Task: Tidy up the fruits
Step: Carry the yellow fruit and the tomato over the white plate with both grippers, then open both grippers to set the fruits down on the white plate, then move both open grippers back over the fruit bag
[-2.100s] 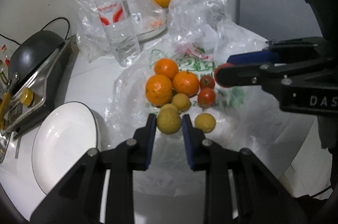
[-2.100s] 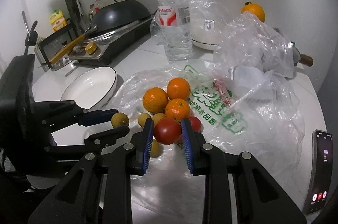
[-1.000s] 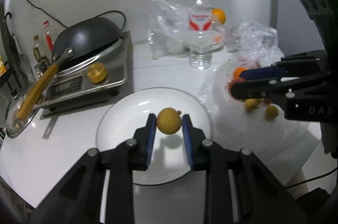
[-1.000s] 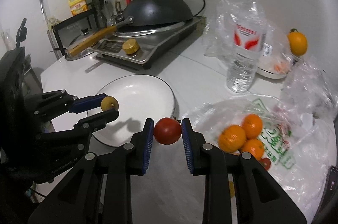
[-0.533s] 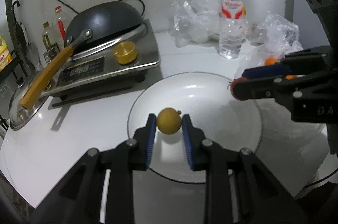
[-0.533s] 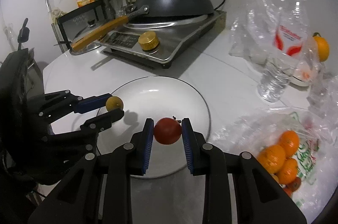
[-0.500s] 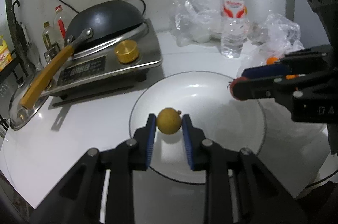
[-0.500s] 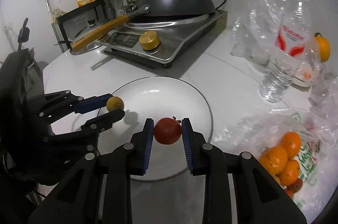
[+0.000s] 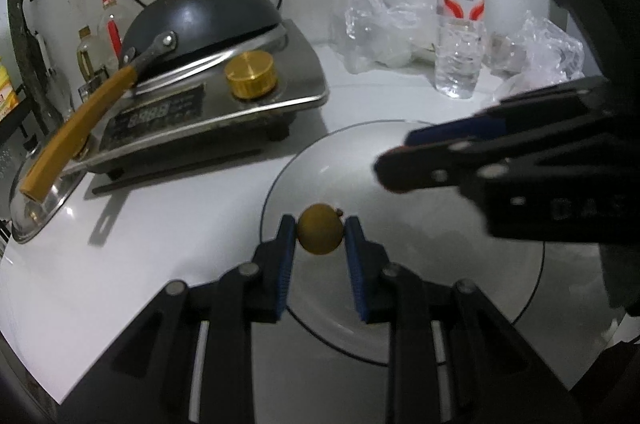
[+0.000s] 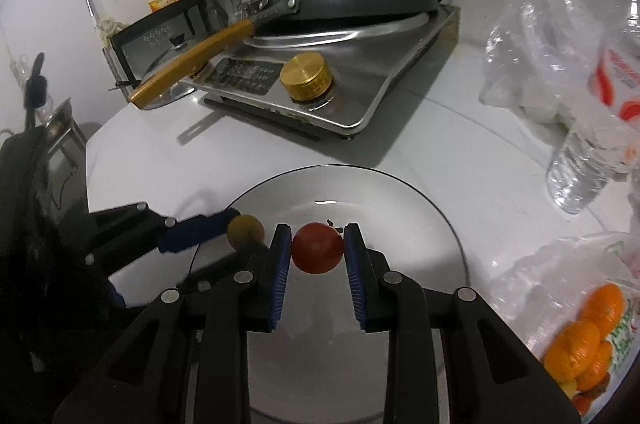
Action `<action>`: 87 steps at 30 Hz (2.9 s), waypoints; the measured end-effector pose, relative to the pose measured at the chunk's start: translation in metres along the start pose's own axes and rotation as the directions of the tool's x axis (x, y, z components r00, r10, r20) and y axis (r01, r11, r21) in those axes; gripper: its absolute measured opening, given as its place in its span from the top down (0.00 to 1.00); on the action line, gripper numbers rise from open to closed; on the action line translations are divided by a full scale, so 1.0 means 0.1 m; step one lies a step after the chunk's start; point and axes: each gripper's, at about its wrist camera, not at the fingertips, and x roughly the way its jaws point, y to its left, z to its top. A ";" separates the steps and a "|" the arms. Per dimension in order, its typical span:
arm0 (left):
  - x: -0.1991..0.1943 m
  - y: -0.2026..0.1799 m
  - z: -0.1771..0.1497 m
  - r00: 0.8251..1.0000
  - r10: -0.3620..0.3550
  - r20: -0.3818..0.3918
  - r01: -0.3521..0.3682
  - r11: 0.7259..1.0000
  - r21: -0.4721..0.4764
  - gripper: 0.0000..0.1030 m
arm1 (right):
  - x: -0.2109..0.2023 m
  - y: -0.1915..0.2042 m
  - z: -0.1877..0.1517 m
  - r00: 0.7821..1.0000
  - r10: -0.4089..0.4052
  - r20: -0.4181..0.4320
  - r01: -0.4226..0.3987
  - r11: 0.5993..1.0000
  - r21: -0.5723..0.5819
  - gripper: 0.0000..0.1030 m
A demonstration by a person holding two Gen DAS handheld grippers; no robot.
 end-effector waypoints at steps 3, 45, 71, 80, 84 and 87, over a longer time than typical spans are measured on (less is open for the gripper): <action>0.01 0.02 0.00 1.000 -0.005 -0.006 0.005 1.000 -0.006 0.75 | 0.11 0.02 0.06 1.000 0.014 -0.013 -0.014 1.000 0.006 0.72; -0.36 -0.12 -0.01 1.000 -0.021 0.016 0.022 0.997 -0.079 0.70 | -0.33 -0.01 -0.06 0.999 -0.034 0.012 0.034 0.999 0.039 0.71; -0.75 -0.86 0.13 0.995 -0.062 0.080 0.067 0.996 -0.061 0.49 | -1.31 -0.45 -0.70 0.988 -0.128 0.088 0.117 0.987 0.114 0.71; -0.73 -1.23 0.17 0.996 -0.078 0.049 0.079 0.997 -0.016 0.49 | -1.59 -0.67 -0.98 0.981 -0.164 0.102 0.148 0.978 0.147 0.71; -0.74 -1.40 0.21 0.995 -0.086 0.049 0.086 0.996 0.006 0.49 | -1.69 -0.78 -1.09 0.978 -0.177 0.108 0.158 0.973 0.166 0.71; -0.74 -1.51 0.24 0.995 -0.091 0.046 0.090 0.996 0.023 0.49 | -1.76 -0.86 -1.16 0.977 -0.183 0.114 0.161 0.971 0.179 0.71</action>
